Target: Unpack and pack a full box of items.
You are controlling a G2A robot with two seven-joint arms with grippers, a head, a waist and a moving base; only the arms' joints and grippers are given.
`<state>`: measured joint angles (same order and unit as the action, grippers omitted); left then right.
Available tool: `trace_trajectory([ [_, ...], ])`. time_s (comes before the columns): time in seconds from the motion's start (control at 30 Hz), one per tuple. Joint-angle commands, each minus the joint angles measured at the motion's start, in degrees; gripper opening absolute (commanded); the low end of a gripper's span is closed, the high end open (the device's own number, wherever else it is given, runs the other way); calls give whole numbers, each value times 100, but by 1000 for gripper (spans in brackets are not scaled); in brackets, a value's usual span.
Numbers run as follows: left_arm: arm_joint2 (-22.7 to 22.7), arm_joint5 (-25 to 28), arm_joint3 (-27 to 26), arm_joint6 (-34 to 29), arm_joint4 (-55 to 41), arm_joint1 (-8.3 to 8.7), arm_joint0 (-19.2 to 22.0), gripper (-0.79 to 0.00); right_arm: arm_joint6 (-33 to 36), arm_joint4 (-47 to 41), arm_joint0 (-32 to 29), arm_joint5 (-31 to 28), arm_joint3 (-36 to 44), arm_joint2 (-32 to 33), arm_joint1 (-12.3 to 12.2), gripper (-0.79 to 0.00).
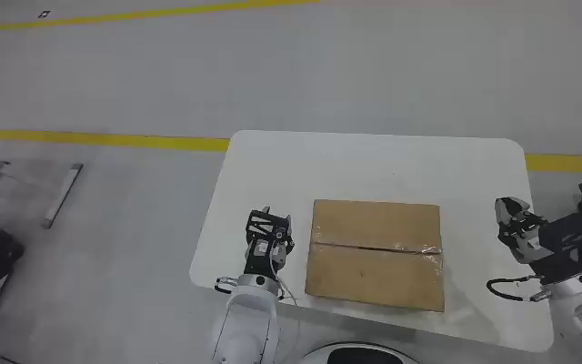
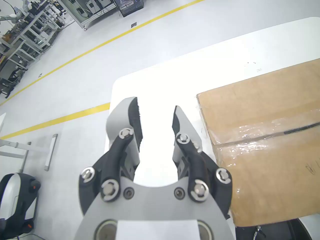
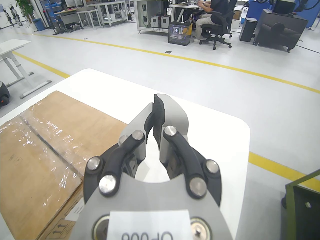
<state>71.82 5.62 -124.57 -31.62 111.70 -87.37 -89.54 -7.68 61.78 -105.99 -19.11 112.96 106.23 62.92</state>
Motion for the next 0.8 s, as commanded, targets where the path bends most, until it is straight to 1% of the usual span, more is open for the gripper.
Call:
trace_trajectory([
  [0.0,0,0,0,0,0,0,0,0,0,0,0,0,0,0,0,-785],
  [0.2,0,0,0,0,0,0,0,0,0,0,0,0,0,0,0,-785],
  [0.3,0,0,0,0,0,0,0,0,35,27,54,100,70,39,7,-785],
  [0.4,0,0,0,0,0,0,0,0,-32,13,-113,85,123,107,24,-785],
  [0.47,0,0,0,0,0,0,0,0,-144,67,-274,30,148,158,33,-785],
  [0.6,0,0,0,0,0,0,0,0,-506,56,-818,-246,112,187,71,-785],
  [0.73,0,0,0,0,0,0,0,0,-1122,355,-1489,-487,52,100,121,-785],
  [0.77,0,0,0,0,0,0,0,0,-1311,303,-1657,-556,12,74,138,-785],
])
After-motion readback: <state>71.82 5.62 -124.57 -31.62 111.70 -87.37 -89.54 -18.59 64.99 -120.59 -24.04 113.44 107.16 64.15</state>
